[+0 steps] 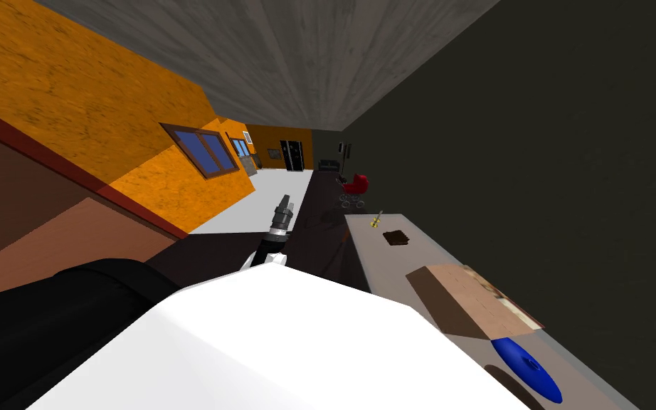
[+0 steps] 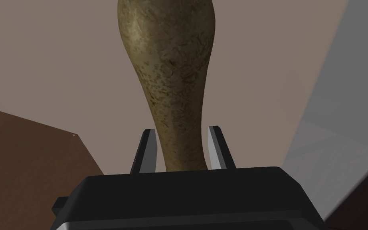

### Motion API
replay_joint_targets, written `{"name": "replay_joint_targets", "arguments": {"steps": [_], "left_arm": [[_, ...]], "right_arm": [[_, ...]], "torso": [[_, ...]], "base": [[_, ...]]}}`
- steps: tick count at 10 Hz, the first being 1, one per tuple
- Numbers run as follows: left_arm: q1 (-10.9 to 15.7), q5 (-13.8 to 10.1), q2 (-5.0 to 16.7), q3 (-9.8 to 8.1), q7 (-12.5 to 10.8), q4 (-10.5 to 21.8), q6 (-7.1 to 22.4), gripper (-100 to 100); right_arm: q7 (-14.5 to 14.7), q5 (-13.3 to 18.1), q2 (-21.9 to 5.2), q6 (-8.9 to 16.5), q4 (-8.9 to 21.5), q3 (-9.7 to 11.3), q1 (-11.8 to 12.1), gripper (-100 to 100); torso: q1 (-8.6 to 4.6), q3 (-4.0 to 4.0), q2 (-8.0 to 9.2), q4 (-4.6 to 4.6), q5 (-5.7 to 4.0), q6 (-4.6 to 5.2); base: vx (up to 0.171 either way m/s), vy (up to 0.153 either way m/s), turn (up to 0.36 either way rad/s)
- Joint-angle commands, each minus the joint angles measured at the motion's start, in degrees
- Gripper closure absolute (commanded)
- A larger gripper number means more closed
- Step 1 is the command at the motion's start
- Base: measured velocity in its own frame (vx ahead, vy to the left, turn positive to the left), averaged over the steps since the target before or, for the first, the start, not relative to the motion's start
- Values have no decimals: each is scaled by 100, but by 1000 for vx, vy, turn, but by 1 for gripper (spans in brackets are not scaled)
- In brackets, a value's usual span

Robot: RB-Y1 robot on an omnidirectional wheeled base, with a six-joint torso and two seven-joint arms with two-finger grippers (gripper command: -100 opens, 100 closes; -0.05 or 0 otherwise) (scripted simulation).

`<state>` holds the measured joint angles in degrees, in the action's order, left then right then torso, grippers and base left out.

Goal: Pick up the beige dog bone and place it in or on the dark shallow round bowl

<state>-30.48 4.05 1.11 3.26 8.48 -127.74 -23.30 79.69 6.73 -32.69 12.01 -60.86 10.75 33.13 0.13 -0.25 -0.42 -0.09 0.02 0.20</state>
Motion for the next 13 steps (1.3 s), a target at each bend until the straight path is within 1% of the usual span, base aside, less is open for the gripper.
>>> {"name": "replay_joint_targets", "arguments": {"steps": [1, 2, 3, 5, 6, 8, 9, 10, 11, 12, 13], "left_arm": [[0, 0, 0, 0, 0, 0, 0, 0], [0, 0, 0, 0, 0, 0, 0, 0], [0, 0, 0, 0, 0, 0, 0, 0], [-1, 0, 0, 0, 0, 0, 0, 0], [-1, 0, 0, 0, 0, 0, 0, 0], [-1, 0, 0, 0, 0, 0, 0, 0], [-1, 0, 0, 0, 0, 0, 0, 0], [0, 0, 0, 0, 0, 0, 0, 0], [0, 0, 0, 0, 0, 0, 0, 0], [1, 0, -1, 1, 0, 0, 0, 0], [2, 0, -1, 1, 0, 0, 0, 0]], "right_arm": [[0, 0, 0, 0, 0, 0, 0, 100], [0, 0, 0, 0, 0, 0, 0, 0], [64, -104, -89, 49, -198, 3, 141, 100], [131, -192, -162, 72, -355, -1, 272, 100], [198, -280, -235, 95, -511, -4, 403, 100], [265, -369, -308, 118, -668, -8, 535, 100], [237, -348, -288, 106, -600, 1, 478, 100], [244, -356, -293, 112, -611, 3, 484, 0], [271, -392, -551, 89, -547, -105, 560, 100], [287, -423, -663, 82, -483, -138, 599, 100], [305, -463, -783, 76, -399, -167, 640, 100]], "torso": [[0, 0, 0, 0, 0, 0], [1, 0, 0, 0, 1, 0], [1, 0, 0, 0, 1, 0], [18, -9, -17, -3, 5, 2], [19, -10, -18, -3, 6, 1], [17, -10, -18, -4, 7, -1], [17, -10, -18, -3, 8, -3], [13, -6, -11, -2, 7, -4], [9, -3, -5, -1, 7, -3], [37, 10, 25, -1, 20, 6], [37, 27, 54, 4, 24, 10]], "base": [[0, 0, 0], [0, 0, 0], [39, 21, -51], [53, 36, -54], [53, 30, -42], [46, 23, -37], [18, 11, -7], [0, 0, 0], [-78, 98, 21], [-152, 80, -23], [-198, 82, 0]]}}
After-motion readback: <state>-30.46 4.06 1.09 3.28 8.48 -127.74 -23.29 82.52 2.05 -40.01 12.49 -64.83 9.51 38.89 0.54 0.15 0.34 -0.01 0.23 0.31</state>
